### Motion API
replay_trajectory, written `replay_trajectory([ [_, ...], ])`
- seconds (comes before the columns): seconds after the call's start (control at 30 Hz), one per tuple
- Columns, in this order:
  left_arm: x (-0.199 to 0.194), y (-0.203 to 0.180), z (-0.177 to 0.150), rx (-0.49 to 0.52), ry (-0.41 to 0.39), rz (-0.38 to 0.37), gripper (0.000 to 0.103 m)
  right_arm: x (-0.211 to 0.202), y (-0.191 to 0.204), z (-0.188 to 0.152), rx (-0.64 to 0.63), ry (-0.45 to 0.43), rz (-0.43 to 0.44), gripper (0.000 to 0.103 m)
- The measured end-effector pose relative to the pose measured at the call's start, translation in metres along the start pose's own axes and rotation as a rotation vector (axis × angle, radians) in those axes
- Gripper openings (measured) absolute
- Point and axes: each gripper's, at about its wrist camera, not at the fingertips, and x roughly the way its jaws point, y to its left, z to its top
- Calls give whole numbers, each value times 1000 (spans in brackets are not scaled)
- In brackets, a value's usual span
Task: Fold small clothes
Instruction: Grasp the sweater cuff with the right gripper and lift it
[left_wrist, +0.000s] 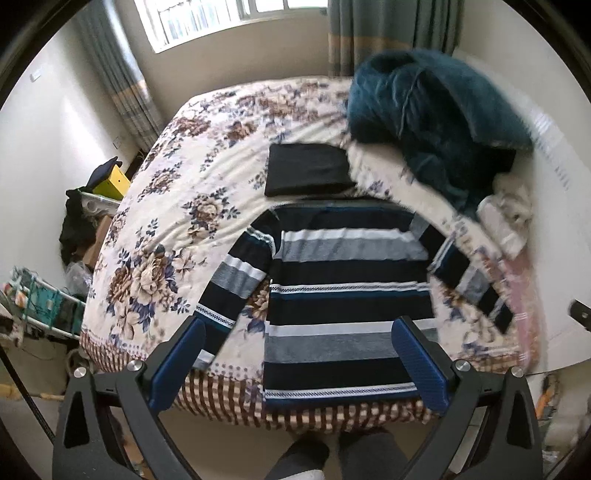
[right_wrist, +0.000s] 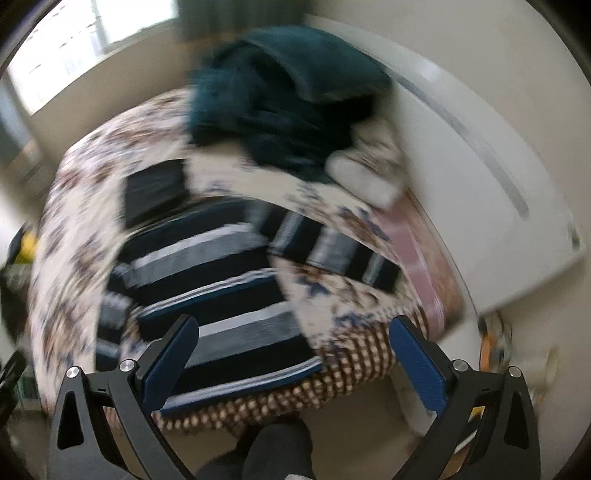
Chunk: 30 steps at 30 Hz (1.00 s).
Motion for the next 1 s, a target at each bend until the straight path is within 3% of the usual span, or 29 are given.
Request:
replay_trajectory([
  [0.17, 89, -47, 20, 22, 72, 59, 103, 140, -112, 15, 271, 121, -72, 103],
  [0.37, 208, -86, 26, -81, 277, 94, 103, 313, -242, 8, 546, 253, -91, 103],
  [0.5, 284, -115, 17, -86, 337, 133, 103, 409, -292, -11, 710, 314, -110, 103],
  [0.63, 364, -125, -5, -142, 462, 145, 103, 495, -312, -38, 867, 369, -71, 99],
  [0.73, 403, -124, -20, -172, 533, 150, 103, 548, -319, -65, 1084, 356, 75, 85],
  [0.8, 424, -126, -27, -169, 554, 161, 103, 561, -317, -75, 1181, 277, 87, 82],
  [0.83, 430, -126, -30, -164, 556, 162, 103, 562, -315, -76, 1212, 223, 65, 74],
  [0.87, 435, -125, -32, -159, 549, 159, 103, 560, -312, -77, 1231, 168, 36, 55],
  [0.9, 438, -125, -33, -154, 542, 155, 103, 558, -308, -76, 1239, 136, 11, 45],
  [0.93, 439, -123, -33, -147, 535, 151, 103, 558, -304, -75, 1241, 112, -8, 22],
  [0.97, 441, -121, -33, -139, 527, 144, 103, 558, -299, -72, 1233, 93, -9, 14],
  [1.0, 441, -118, -33, -137, 522, 139, 103, 556, -292, -67, 1213, 85, -26, 14],
])
